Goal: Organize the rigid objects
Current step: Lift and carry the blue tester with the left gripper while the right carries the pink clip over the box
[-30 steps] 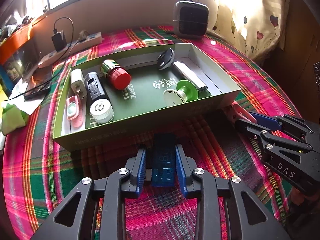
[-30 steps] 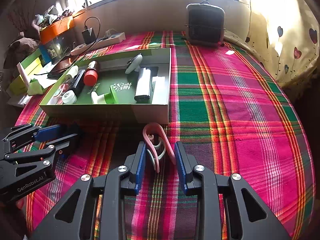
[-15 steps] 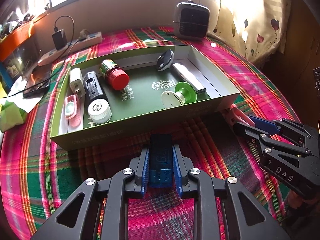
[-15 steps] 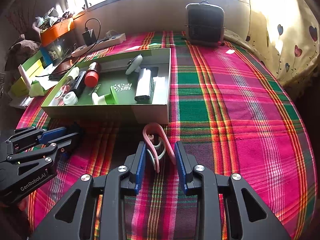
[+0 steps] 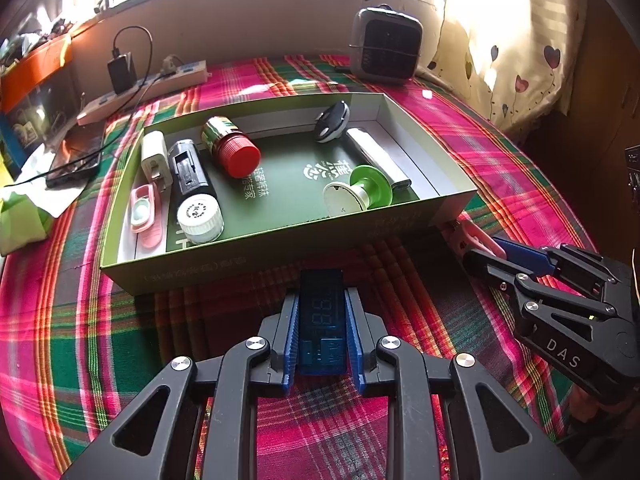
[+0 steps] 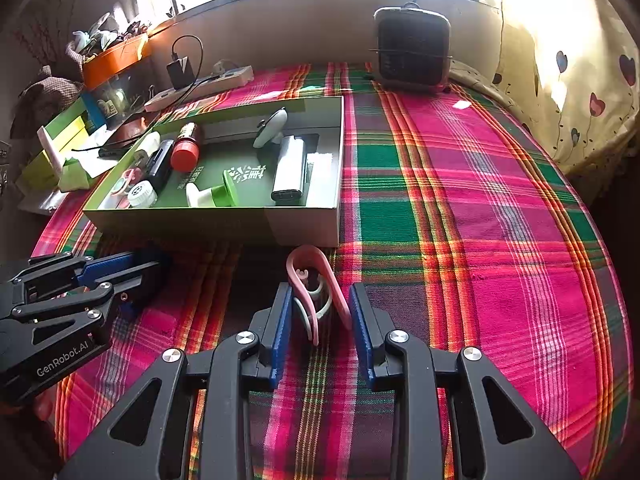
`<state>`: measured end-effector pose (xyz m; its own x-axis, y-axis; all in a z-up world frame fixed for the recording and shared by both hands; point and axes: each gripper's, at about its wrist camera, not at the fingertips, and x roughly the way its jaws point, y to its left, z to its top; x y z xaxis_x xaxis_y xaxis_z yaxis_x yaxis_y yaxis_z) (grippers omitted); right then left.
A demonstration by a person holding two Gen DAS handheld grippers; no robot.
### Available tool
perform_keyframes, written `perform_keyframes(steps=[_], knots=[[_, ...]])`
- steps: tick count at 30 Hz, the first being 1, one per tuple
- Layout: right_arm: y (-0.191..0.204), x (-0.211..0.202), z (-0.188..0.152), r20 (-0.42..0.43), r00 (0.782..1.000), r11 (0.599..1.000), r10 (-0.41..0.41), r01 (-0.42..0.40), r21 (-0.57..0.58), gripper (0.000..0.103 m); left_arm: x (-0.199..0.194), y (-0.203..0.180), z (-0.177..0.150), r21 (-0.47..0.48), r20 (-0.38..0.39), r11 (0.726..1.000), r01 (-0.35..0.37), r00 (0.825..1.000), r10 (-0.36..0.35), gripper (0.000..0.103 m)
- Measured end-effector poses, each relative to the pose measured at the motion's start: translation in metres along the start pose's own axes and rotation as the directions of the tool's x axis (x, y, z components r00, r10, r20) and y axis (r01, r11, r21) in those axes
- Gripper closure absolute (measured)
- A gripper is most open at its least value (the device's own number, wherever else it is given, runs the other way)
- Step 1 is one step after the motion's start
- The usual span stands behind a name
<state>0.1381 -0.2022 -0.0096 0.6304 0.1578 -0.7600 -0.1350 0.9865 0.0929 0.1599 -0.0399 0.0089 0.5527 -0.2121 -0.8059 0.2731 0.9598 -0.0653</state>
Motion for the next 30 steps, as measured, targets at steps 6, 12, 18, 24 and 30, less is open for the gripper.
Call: perform_keyframes(steps=[6,12,18,24,30], knots=[[0.002,-0.003,0.000,0.007,1.000,1.000,0.005,-0.005,-0.003,0.075,-0.006,0.000,0.000,-0.004,0.014,1.000,0.003,1.000,-0.003,0.082],[0.002,-0.003,-0.001,0.004,1.000,1.000,0.003,-0.003,-0.006,0.079,-0.008,0.000,0.000,-0.009,0.019,1.000,0.004,1.000,-0.004,0.082],[0.003,-0.006,0.000,0.015,1.000,1.000,0.003,-0.003,-0.006,0.079,-0.013,0.000,0.001,-0.013,0.034,1.000,0.007,0.999,-0.007,0.082],[0.004,-0.011,0.000,0.024,1.000,1.000,0.009,-0.008,-0.010,0.079,-0.019,0.001,0.001,-0.017,0.048,1.000,0.010,0.999,-0.009,0.082],[0.005,-0.017,0.003,0.037,0.999,1.000,0.017,-0.017,-0.009,0.079,-0.025,0.001,0.005,-0.020,0.067,1.000,0.012,0.998,-0.011,0.082]])
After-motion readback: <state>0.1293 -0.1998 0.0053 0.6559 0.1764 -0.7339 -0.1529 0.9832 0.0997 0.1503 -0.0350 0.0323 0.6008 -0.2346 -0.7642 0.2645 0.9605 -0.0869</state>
